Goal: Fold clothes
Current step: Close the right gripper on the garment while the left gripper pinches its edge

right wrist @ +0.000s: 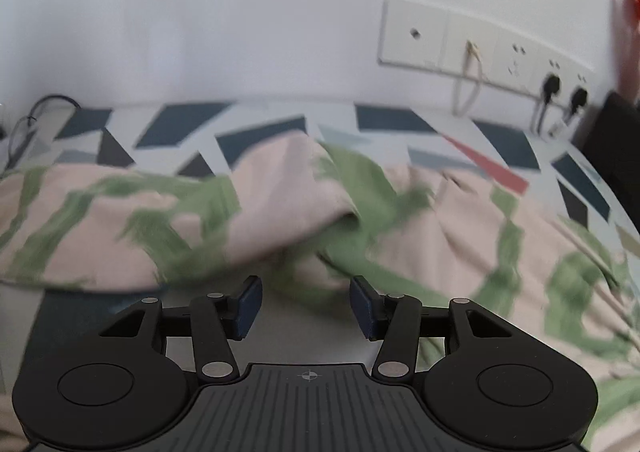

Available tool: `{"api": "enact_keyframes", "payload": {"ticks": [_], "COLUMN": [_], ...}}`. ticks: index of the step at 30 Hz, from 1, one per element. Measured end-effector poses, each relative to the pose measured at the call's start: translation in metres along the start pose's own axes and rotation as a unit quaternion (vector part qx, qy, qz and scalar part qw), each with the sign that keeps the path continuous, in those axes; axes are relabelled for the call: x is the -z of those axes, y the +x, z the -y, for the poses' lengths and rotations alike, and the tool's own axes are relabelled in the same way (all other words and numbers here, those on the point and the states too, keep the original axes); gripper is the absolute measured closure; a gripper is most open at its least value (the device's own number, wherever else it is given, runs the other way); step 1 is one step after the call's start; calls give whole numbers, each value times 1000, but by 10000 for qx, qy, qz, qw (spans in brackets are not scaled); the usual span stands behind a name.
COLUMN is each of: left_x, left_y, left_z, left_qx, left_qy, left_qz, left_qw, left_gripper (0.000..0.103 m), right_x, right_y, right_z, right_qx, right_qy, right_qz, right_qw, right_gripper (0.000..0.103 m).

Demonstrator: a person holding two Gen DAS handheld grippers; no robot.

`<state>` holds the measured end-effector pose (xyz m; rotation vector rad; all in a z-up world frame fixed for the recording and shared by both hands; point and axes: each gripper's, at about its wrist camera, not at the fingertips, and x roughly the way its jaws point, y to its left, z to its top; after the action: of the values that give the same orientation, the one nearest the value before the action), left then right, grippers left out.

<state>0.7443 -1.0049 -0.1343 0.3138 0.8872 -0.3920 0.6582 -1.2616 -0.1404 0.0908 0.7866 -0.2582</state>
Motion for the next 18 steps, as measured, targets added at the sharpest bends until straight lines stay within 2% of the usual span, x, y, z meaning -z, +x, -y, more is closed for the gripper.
{"api": "enact_keyframes", "payload": {"ticks": [3,4,5,6,7,9,11,13,15,18], "left_x": [-6,-6,-6,-5,-4,3,11,19,27,38], "left_y": [13,15,13,10,8,2,-2,-6,-8,-12], "left_z": [2,1,0,-1,-2,-4,-8,-19,-33,-60], "left_qx": [-17,4,61,125,189,114,81,98,185,423], "left_qy": [-112,-119,-65,3,70,155,63,-211,-668,-1699], "left_qz": [-191,-196,-223,-253,-284,-300,-312,-396,-537,-650], "left_qw": [9998,9997,9997,9996,9994,9994,9995,9989,9961,9824], "left_gripper": [22,27,32,41,43,42,36,29,29,29], "right_x": [-2,-3,-4,-6,-9,-12,-11,-7,1,14], "right_y": [9,13,17,15,11,-6,-26,-43,-54,-59], "right_z": [-5,-4,0,8,19,43,65,84,100,110], "right_qx": [-63,-112,-191,-243,-267,-193,6,220,322,367], "right_qy": [-182,-209,-117,109,386,846,1127,1338,1604,1961], "right_qz": [164,136,75,69,111,250,380,410,316,84], "right_qw": [9997,9996,9997,9996,9988,9959,9929,9899,9860,9799], "right_gripper": [66,94,101,102,102,102,102,102,102,102]}}
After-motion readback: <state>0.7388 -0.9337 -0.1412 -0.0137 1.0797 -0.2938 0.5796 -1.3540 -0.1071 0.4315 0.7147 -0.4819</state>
